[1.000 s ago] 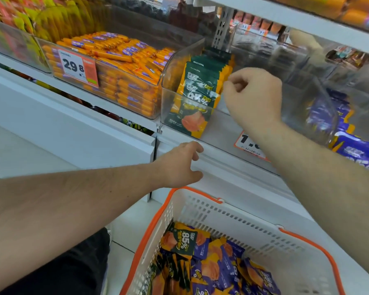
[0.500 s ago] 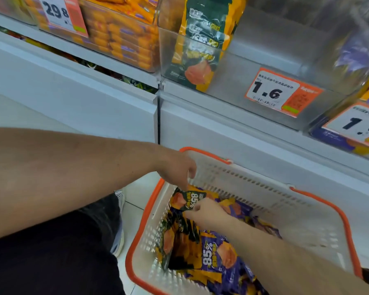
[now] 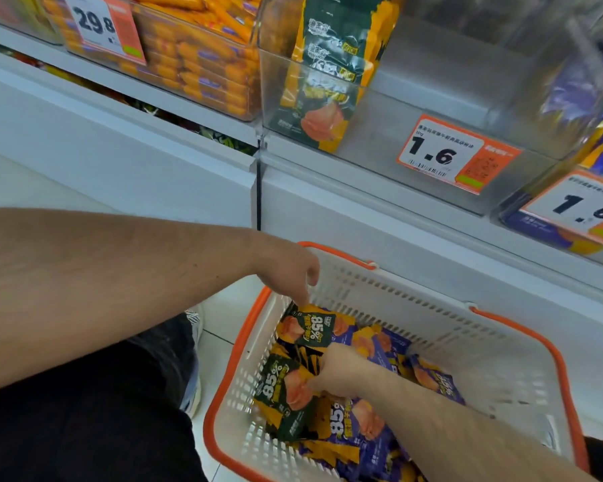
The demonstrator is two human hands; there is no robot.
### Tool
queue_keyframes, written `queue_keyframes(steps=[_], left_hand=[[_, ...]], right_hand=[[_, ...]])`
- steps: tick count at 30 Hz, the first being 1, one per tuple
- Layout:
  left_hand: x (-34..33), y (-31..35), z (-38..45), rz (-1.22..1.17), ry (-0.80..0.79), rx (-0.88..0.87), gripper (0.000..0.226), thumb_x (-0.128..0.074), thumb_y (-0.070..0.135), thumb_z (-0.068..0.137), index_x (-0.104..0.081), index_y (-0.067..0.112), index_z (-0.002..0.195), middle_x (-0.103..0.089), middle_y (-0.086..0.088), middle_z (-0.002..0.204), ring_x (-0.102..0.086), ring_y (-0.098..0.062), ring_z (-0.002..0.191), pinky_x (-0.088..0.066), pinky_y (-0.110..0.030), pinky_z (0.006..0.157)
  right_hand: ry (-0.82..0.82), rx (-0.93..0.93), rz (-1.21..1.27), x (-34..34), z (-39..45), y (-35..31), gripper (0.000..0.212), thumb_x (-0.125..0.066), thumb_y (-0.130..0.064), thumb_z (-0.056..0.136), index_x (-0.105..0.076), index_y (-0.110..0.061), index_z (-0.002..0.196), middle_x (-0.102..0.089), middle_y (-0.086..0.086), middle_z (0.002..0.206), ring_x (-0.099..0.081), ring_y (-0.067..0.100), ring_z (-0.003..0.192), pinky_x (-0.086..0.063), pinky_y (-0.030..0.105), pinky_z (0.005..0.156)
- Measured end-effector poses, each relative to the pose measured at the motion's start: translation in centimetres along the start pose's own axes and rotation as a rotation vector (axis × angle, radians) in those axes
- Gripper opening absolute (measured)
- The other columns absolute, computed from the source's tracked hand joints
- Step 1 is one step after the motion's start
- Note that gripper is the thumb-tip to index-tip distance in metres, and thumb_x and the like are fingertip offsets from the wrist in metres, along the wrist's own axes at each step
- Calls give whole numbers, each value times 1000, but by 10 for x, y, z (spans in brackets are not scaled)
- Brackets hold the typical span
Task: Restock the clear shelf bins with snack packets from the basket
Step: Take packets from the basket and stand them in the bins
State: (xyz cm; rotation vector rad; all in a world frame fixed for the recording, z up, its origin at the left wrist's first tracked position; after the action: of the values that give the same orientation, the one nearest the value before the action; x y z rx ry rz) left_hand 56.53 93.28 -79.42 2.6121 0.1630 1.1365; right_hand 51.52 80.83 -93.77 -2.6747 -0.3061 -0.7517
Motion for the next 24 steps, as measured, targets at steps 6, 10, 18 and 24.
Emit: queue_keyframes(steps=[6,10,18,24], left_hand=[[4,-3,-7,3,-3,15,53,-64,40,90,-46,26,137,-49,3,137,-53,-19,116,-49,-39,98],[20,-3,-18,-8,34,30,53,-59,41,94,-43,23,141,-46,4,142,-49,-17,122,-39,-26,92],[22,-22,-32,-362,19,78,72,-63,52,89,-37,14,145,-58,1,121,-59,-14,100,-51,-32,88],[59,-17,-41,-761,277,-102,11,-71,17,88,-63,23,92,-72,8,94,-66,-14,88,-51,-26,71]], right_hand=[[104,-26,462,40,-25,22,38,-63,-7,79,-40,-15,49,-41,5,55,-41,18,49,-39,30,55],[206,0,1035,68,-42,32,41,-52,10,78,-39,-16,49,-39,3,56,-47,15,49,-47,29,50],[220,330,1517,127,-90,-7,63,-30,8,88,-58,-12,36,-59,6,54,-61,20,50,-44,36,60],[219,480,1441,155,-88,-21,38,-67,8,45,-44,2,75,-48,24,85,-53,35,82,-47,41,68]])
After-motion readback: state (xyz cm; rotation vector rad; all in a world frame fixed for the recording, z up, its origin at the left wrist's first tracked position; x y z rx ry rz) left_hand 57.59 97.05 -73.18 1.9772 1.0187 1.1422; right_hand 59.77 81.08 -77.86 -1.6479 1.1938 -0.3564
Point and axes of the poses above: each hand's wrist, its own z-axis towards the middle knuckle, its own x-axis out of the back of the hand, y = z × x, the point moved 10 cm from there along z, towards the middle knuckle
